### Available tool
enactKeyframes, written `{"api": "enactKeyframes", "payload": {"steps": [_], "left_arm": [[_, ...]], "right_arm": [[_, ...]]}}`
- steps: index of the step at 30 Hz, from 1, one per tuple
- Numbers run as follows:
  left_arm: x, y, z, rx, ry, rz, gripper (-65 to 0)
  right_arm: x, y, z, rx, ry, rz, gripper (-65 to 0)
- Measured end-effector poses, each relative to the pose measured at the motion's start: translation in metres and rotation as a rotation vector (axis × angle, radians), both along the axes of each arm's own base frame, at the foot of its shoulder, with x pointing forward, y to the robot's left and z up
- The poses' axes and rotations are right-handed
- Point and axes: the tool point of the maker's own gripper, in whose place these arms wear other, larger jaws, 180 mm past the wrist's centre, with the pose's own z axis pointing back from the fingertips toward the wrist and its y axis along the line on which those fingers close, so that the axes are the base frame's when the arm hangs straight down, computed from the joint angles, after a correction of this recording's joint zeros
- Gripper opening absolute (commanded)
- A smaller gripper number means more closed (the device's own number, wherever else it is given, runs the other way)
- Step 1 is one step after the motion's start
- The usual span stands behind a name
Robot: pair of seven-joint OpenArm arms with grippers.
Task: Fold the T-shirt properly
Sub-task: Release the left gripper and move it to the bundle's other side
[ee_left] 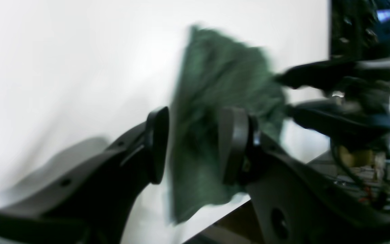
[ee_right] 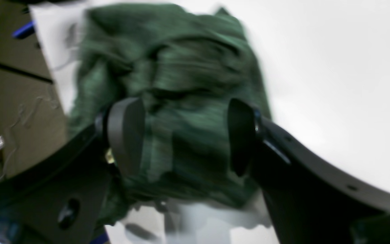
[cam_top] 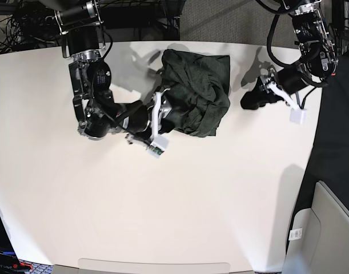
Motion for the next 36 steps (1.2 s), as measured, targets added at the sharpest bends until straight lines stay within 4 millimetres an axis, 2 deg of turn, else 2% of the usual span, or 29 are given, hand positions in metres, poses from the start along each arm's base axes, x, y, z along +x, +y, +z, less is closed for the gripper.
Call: {"api": "enactKeyframes", "payload": {"steps": [3, 5, 8, 13, 16, 22, 26, 29, 36], "left_arm": [[-0.003, -0.015, 0.008, -0.010, -0.017, -0.051, -40.3], [-0.008, -0.027, 0.008, -0.017, -0.009, -0.089, -40.3], [-0.011, -0.047, 0.010, -0.036, -0.014, -0.144, -40.3], [-0.016, -0.067, 0.008, -0.055, -0.005, -0.206, -41.2], [-0.012, -0.076, 0.017, -0.076, -0.038, -0.201, -44.3], [-0.011, -0.102, 0.026, -0.121, -0.062, -0.257, -44.4], [-0.012, -0.121, 0.030, -0.139, -0.070, -0.314, -44.4], [-0.007, -0.124, 0.036, -0.143, -0.093, -0.321, -44.4], [-0.006, -0.137, 0.040, -0.162, -0.100, -0.348, -44.4]], "right_arm": [[0.003, -0.003, 0.002, 0.004, -0.011, -0.008, -26.7], [0.005, -0.012, -0.003, -0.040, -0.018, -0.016, -30.5], [0.008, -0.027, -0.016, -0.132, -0.027, -0.034, -40.0], [-0.001, -0.022, -0.023, -0.139, -0.011, -0.027, -59.4], [0.001, -0.028, -0.025, -0.158, -0.015, -0.031, -59.9], [0.005, -0.043, -0.040, -0.289, -0.035, -0.056, -59.6], [0.001, -0.038, -0.047, -0.331, -0.035, -0.061, -59.6], [0.001, -0.031, -0.048, -0.322, -0.030, -0.061, -59.6], [-0.001, -0.032, -0.055, -0.322, -0.004, -0.061, -59.6]]}}
